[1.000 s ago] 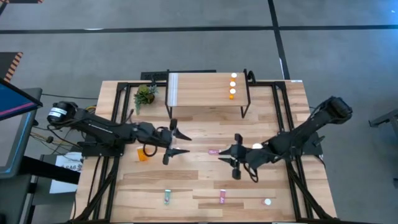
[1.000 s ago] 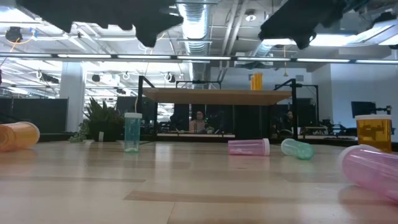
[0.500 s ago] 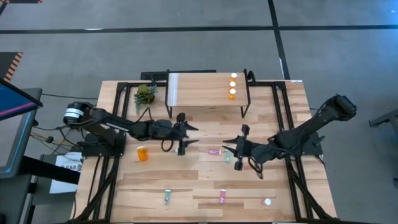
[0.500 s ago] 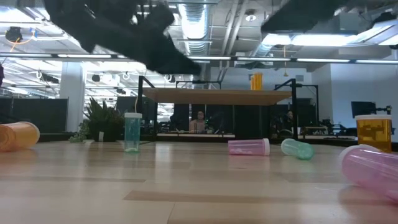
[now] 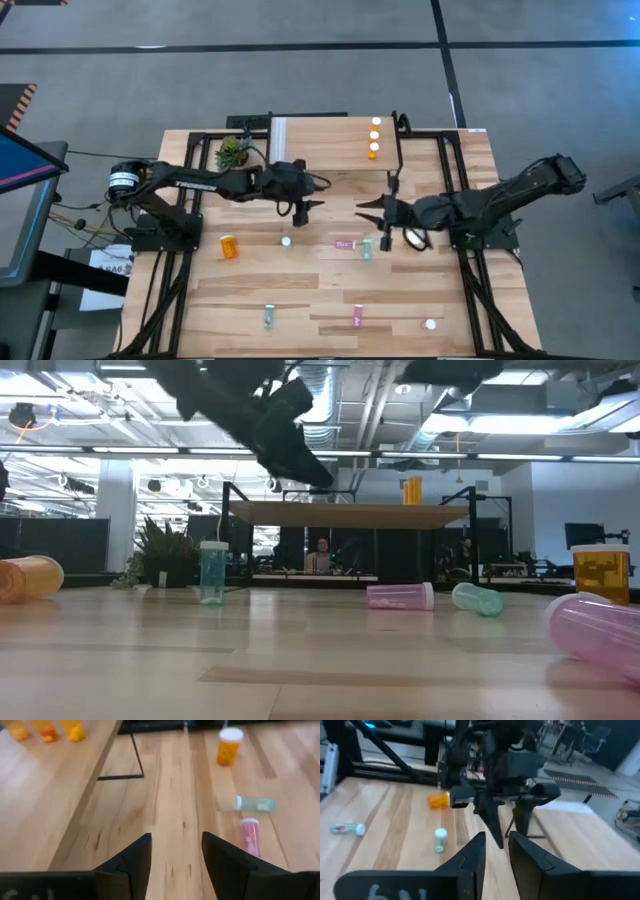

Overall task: Pick and place medicine bottles onto shelf by color
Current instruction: Put the top left blue pill bottle on the shelf

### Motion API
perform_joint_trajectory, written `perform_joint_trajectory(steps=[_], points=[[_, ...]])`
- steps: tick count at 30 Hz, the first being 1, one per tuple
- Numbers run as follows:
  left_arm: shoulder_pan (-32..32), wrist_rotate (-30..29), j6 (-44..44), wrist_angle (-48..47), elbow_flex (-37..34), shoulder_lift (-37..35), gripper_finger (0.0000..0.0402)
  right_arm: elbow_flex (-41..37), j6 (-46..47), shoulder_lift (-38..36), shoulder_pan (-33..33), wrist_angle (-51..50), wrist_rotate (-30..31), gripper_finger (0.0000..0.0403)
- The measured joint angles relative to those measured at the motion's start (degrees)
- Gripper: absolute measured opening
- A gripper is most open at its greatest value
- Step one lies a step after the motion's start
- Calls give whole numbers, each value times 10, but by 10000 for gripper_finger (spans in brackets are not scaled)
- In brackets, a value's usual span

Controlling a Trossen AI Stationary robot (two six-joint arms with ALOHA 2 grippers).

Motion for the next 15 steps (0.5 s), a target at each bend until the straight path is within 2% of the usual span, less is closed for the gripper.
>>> perform_joint_trajectory(steps=[5,11,15], points=[[-39,-16,-13,-106,54,0,144,0,-42,-67,34,-9,0,107],[-90,-15,-36,-189,55,0,138,0,-109,-159,90,-9,11,107],[-103,-16,-84,-235,55,0,138,1,-118,-206,119,-29,12,107]])
